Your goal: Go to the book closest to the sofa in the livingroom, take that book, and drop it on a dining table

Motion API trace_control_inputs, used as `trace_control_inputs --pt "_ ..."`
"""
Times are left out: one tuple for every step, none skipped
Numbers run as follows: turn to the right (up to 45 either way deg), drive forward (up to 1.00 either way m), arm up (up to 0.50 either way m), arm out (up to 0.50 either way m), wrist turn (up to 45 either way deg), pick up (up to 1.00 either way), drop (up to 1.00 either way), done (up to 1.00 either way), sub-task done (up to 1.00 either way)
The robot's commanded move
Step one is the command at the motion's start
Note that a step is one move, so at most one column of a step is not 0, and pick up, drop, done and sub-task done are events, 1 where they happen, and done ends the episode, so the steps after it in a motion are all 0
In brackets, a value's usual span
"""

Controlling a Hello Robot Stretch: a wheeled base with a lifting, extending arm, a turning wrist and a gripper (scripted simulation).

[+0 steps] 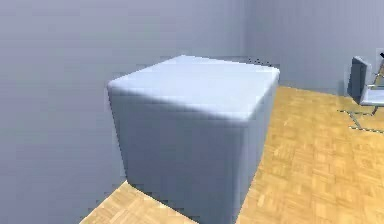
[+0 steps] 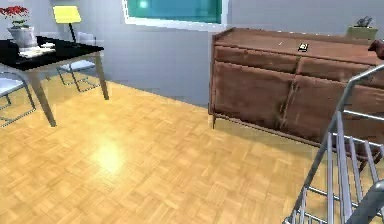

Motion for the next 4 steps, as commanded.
trace_control_inputs --pt "-45.0 0.00 0.00 0.00 0.0 0.00 0.00 0.00 0.00" --pt "-15.0 0.00 0.00 0.00 0.0 0.00 0.00 0.00 0.00" --pt "0.0 0.05 0.00 0.00 0.0 0.00 0.00 0.00 0.00" --pt "-45.0 0.00 0.00 0.00 0.0 0.00 0.00 0.00 0.00"
